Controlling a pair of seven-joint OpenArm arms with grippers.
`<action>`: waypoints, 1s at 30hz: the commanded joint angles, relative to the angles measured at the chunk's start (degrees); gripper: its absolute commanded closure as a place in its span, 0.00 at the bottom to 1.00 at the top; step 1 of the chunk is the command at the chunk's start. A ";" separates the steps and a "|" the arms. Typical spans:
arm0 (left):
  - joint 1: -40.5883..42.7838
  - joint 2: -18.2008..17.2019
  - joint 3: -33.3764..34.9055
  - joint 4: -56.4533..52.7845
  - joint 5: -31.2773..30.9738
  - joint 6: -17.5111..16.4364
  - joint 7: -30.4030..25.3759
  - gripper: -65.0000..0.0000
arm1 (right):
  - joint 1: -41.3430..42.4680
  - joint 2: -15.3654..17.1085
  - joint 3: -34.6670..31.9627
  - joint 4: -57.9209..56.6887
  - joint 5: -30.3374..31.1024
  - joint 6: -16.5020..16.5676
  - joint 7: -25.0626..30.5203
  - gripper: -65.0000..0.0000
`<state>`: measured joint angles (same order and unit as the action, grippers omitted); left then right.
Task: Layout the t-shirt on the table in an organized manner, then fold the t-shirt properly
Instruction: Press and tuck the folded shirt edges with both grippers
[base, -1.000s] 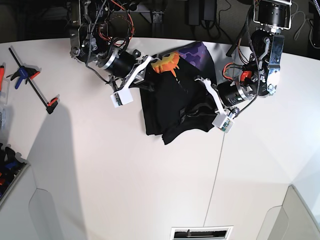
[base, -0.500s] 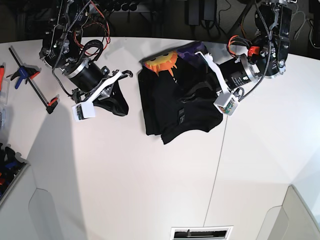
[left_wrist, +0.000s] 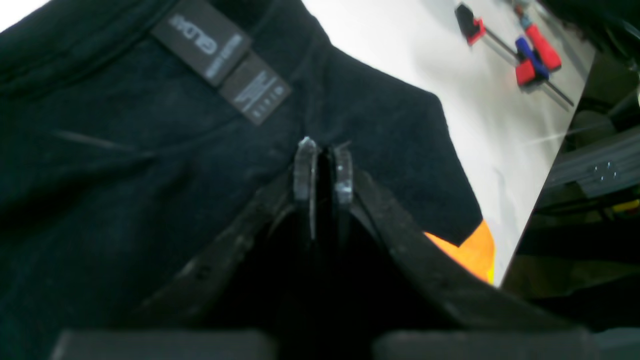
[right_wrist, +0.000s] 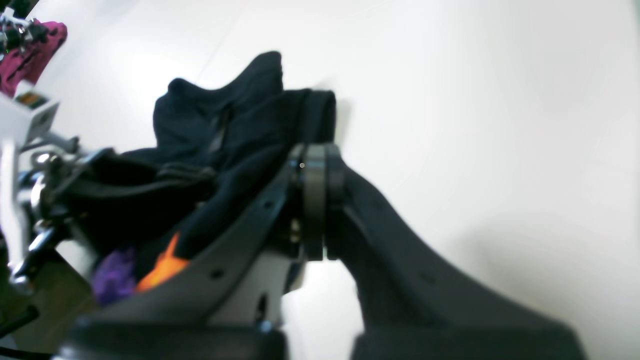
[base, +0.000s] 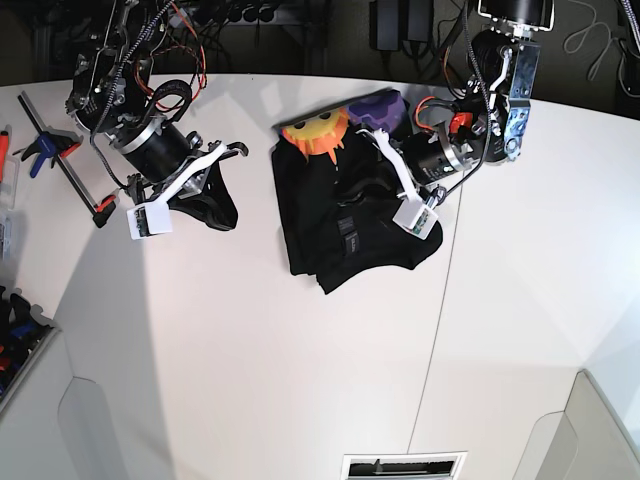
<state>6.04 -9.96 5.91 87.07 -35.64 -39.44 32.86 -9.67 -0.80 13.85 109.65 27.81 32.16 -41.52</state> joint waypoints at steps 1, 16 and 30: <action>-1.53 0.50 0.76 -0.07 0.24 -0.56 -1.40 0.93 | 0.55 0.13 0.02 1.03 1.14 0.17 1.16 1.00; -5.14 -1.16 4.90 8.46 -3.93 -0.56 3.06 0.93 | 0.46 0.00 -0.04 0.92 1.16 0.17 1.18 1.00; 11.50 -10.05 -13.57 29.59 -14.05 -0.56 4.33 0.93 | -5.27 0.02 0.13 10.25 6.71 0.24 -2.45 1.00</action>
<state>18.13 -19.42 -7.57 115.61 -48.16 -39.48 38.59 -15.44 -0.95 13.87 118.61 33.12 32.08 -45.47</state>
